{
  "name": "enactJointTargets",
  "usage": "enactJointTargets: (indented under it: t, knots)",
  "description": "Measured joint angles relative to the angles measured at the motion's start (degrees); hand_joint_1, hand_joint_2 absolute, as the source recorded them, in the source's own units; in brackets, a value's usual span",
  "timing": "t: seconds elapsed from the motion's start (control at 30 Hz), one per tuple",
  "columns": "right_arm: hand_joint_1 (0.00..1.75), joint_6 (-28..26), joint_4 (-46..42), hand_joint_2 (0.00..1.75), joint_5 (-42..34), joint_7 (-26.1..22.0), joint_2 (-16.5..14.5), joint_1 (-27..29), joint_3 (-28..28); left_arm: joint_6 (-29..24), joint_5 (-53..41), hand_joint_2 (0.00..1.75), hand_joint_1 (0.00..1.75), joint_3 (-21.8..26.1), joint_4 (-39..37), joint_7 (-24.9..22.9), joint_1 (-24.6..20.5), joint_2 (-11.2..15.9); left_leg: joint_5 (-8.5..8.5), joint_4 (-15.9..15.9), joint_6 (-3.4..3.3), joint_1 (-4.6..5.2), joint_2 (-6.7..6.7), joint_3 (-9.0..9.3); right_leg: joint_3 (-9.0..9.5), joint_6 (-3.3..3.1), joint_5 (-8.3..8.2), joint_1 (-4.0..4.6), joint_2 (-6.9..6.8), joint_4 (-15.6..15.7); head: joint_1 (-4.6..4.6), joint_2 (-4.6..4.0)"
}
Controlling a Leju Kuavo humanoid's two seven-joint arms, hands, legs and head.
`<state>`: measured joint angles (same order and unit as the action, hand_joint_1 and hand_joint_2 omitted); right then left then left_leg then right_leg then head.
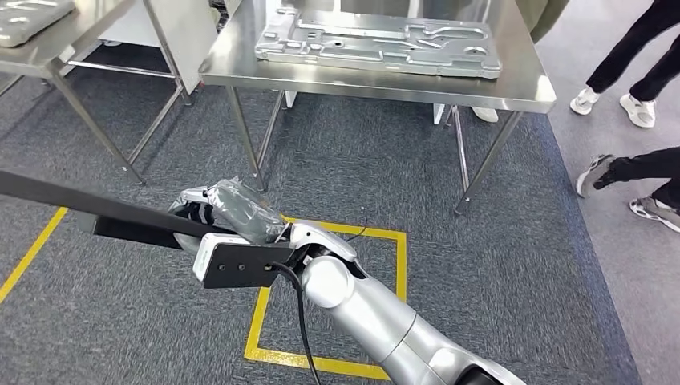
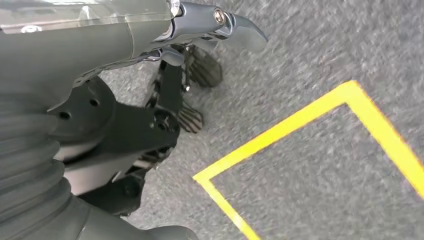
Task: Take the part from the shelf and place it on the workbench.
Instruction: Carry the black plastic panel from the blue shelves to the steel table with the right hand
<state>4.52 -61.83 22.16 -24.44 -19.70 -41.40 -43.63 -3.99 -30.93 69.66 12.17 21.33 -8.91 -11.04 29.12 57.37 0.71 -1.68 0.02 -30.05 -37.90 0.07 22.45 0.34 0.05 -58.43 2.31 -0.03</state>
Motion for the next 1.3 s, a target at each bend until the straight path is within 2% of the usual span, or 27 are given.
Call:
enactJointTargets:
  t: [0.1,0.17,0.2,0.27,0.3,0.33,0.37,0.4,0.43,0.47,0.5,0.57,0.63,0.7,0.77,0.8,0.83,0.87,0.93,0.97,1.0,1.07,1.13,1.17,1.2,1.27,1.3]
  knots:
    - [1.43,-0.09,-0.14,1.75,0.15,0.08,-0.07,0.14,0.17,-0.25,0.01,1.75,0.00,-0.14,0.00,-0.45,-0.13,-0.14,0.01,0.25,1.09,0.00,0.10,0.46,0.82,-0.84,0.13,0.10,0.14,1.28,-0.07,0.01]
    - [1.43,-0.13,-0.25,1.75,0.17,0.07,-0.20,0.01,0.20,-0.27,0.02,1.75,0.00,-0.17,0.00,-0.53,-0.24,-0.17,1.32,3.35,1.42,-0.04,0.11,-0.41,2.15,-1.41,0.44,-0.15,0.22,1.93,-0.26,0.01]
    - [1.43,-0.14,-0.28,1.75,0.17,0.06,-0.24,-0.05,0.20,-0.25,0.03,1.75,0.00,-0.18,0.00,-0.54,-0.32,-0.17,2.74,6.44,1.50,-0.07,0.11,-1.97,2.63,-1.68,0.64,-0.18,0.20,2.13,-0.39,0.01]
    - [1.43,-0.15,-0.27,1.75,0.18,0.03,-0.25,0.07,0.20,-0.20,0.07,1.75,0.00,-0.19,0.00,-0.58,-0.37,-0.17,5.63,13.60,1.71,-0.06,0.09,-6.31,2.99,-2.06,1.04,0.00,0.24,2.11,-0.57,0.00]
    - [1.43,-0.15,-0.27,1.75,0.19,0.03,-0.24,0.24,0.20,-0.17,0.11,1.75,0.00,-0.19,0.00,-0.61,-0.33,-0.17,6.09,15.67,1.75,-0.05,0.09,-8.00,3.09,-2.15,1.24,0.11,0.35,2.03,-0.59,0.01]
    - [1.43,-0.15,-0.27,1.75,0.21,0.04,-0.24,0.38,0.20,-0.19,0.15,1.75,0.00,-0.19,0.00,-0.62,-0.28,-0.17,5.34,15.71,1.71,-0.05,0.09,-8.78,3.20,-2.17,1.44,0.19,0.50,1.89,-0.57,0.00]
    - [1.43,-0.15,-0.27,1.75,0.25,0.04,-0.24,0.46,0.20,-0.19,0.19,1.75,0.00,-0.18,0.00,-0.63,-0.25,-0.17,3.40,13.61,1.62,-0.04,0.09,-8.49,3.36,-2.12,1.69,0.23,0.66,1.71,-0.59,0.01]
    - [1.43,-0.14,-0.28,1.75,0.29,0.04,-0.25,0.47,0.20,-0.19,0.20,1.75,0.00,-0.18,0.00,-0.63,-0.26,-0.17,0.68,9.80,1.47,-0.03,0.10,-7.31,3.57,-2.01,1.98,0.24,0.78,1.50,-0.59,0.01]
    - [1.43,-0.14,-0.28,1.75,0.33,0.04,-0.25,0.46,0.20,-0.19,0.20,1.75,0.00,-0.18,0.00,-0.64,-0.27,-0.17,-1.33,6.07,1.27,0.05,0.11,-6.04,3.76,-1.85,2.24,0.29,0.83,1.28,-0.57,0.00]
    - [1.43,-0.14,-0.28,1.75,0.36,0.04,-0.24,0.45,0.20,-0.18,0.20,1.75,0.00,-0.19,0.00,-0.66,-0.34,-0.17,-2.35,3.15,1.04,0.21,0.11,-5.06,3.80,-1.63,2.46,0.34,0.86,1.08,-0.59,0.00]
    - [1.43,-0.13,-0.29,1.75,0.37,0.04,-0.23,0.46,0.20,-0.17,0.20,1.75,0.00,-0.20,0.00,-0.67,-0.38,-0.17,-2.92,1.45,0.73,0.36,0.10,-4.52,3.74,-1.34,2.64,0.40,0.86,0.92,-0.58,0.00]
    - [1.43,-0.13,-0.31,1.75,0.42,0.04,-0.23,0.46,0.20,-0.18,0.20,1.75,0.00,-0.23,0.00,-0.68,-0.38,-0.17,-2.92,0.90,0.10,0.55,0.00,-4.42,3.58,-0.74,2.77,0.50,0.84,0.81,-0.59,0.01]
    - [1.43,-0.13,-0.38,1.75,0.46,0.04,-0.23,0.38,0.20,-0.20,0.20,1.75,0.00,-0.28,0.00,-0.68,-0.36,-0.24,-3.60,0.62,-0.55,0.27,0.02,-4.21,3.40,-0.07,3.45,0.49,0.74,0.15,-0.51,0.01]
    - [1.43,-0.13,-0.46,1.75,0.49,0.03,-0.22,0.27,0.20,-0.18,0.19,1.75,0.00,-0.39,0.00,-0.68,-0.45,-0.31,-3.80,0.29,-1.04,0.06,0.11,-4.04,1.34,0.70,6.11,0.28,0.62,-4.30,-0.37,0.01]
    - [1.43,-0.13,-0.45,1.75,0.52,0.04,-0.12,0.36,0.20,-0.16,0.17,1.75,0.00,-0.48,0.00,-0.68,-0.48,-0.31,-3.75,0.25,-1.24,0.12,0.12,-4.04,-2.68,1.28,9.60,-0.12,0.55,-12.35,-0.27,0.00]
    - [1.43,-0.13,-0.43,1.75,0.53,0.07,-0.03,0.46,0.20,-0.15,0.17,1.75,0.00,-0.49,0.00,-0.68,-0.46,-0.30,-3.71,0.26,-1.26,0.12,0.11,-4.04,-4.25,1.45,10.35,-0.33,0.53,-15.29,-0.26,0.00]
    - [1.43,-0.13,-0.42,1.75,0.55,0.09,0.05,0.53,0.20,-0.13,0.15,1.75,0.00,-0.51,0.00,-0.68,-0.44,-0.30,-3.67,0.27,-1.24,0.12,0.08,-4.01,-4.87,1.55,10.02,-0.50,0.50,-16.21,-0.26,0.00]
    - [1.43,-0.13,-0.42,1.75,0.57,0.10,0.10,0.55,0.20,-0.08,0.12,1.75,0.00,-0.52,0.00,-0.68,-0.45,-0.30,-3.64,0.28,-1.20,0.11,0.03,-3.96,-4.28,1.54,8.62,-0.63,0.44,-14.65,-0.25,0.01]
    - [1.43,-0.13,-0.48,1.75,0.62,0.11,0.12,0.44,0.21,0.02,0.04,1.75,0.00,-0.56,0.00,-0.68,-0.50,-0.34,-3.51,0.27,-0.99,0.12,-0.10,-3.79,-0.46,1.12,4.59,-0.64,0.30,-6.49,-0.25,0.01]
    - [1.43,-0.13,-0.52,1.75,0.63,0.11,0.11,0.37,0.22,0.04,0.01,1.75,0.00,-0.57,0.00,-0.68,-0.52,-0.39,-3.41,0.29,-0.77,0.20,-0.14,-3.74,1.34,0.80,3.20,-0.49,0.21,-2.69,-0.28,0.01]
    - [1.43,-0.13,-0.56,1.75,0.65,0.11,0.11,0.33,0.22,0.06,0.00,1.75,0.00,-0.57,0.00,-0.68,-0.53,-0.44,-3.33,0.29,-0.48,0.26,-0.16,-3.72,2.52,0.49,2.47,-0.32,0.18,-0.19,-0.28,0.00]
    - [1.43,-0.13,-0.59,1.75,0.69,0.14,0.11,0.31,0.23,0.06,0.00,1.75,0.00,-0.57,0.00,-0.69,-0.53,-0.52,-3.25,0.18,0.24,0.35,-0.13,-3.65,3.02,-0.04,2.35,0.02,0.22,1.02,-0.31,0.01]
    - [1.43,-0.14,-0.65,1.75,0.80,0.20,0.04,0.30,0.26,0.06,0.00,1.75,0.00,-0.58,0.01,-0.68,-0.59,-0.53,-2.85,0.43,0.88,0.21,-0.06,-3.66,3.37,-0.66,2.11,-0.22,0.27,1.62,-0.32,0.01]
    - [1.43,-0.15,-0.69,1.75,0.86,0.24,-0.03,0.26,0.27,0.07,0.00,1.75,0.00,-0.59,0.01,-0.66,-0.63,-0.53,-2.05,1.56,1.10,0.17,-0.06,-4.08,3.65,-1.01,1.97,-0.36,0.23,1.99,-0.38,0.01]
    - [1.43,-0.15,-0.74,1.75,0.91,0.25,-0.11,0.22,0.28,0.09,-0.01,1.75,0.00,-0.60,0.01,-0.63,-0.64,-0.52,-0.67,3.92,1.26,0.11,-0.07,-5.09,3.92,-1.28,1.89,-0.49,0.17,2.32,-0.47,0.01]
    - [1.43,-0.15,-0.76,1.75,1.08,0.35,-0.18,0.29,0.28,0.11,-0.02,1.75,0.00,-0.60,0.00,-0.55,-0.59,-0.51,2.87,11.59,1.60,0.07,-0.08,-8.63,4.12,-1.66,2.01,-0.33,0.10,2.36,-0.61,0.00]
    - [1.43,-0.15,-0.76,1.75,1.19,0.43,-0.19,0.44,0.29,0.11,-0.02,1.75,0.00,-0.60,0.00,-0.52,-0.55,-0.50,3.96,14.94,1.77,0.04,-0.08,-10.30,4.15,-1.74,2.08,-0.25,0.11,2.30,-0.64,0.00]
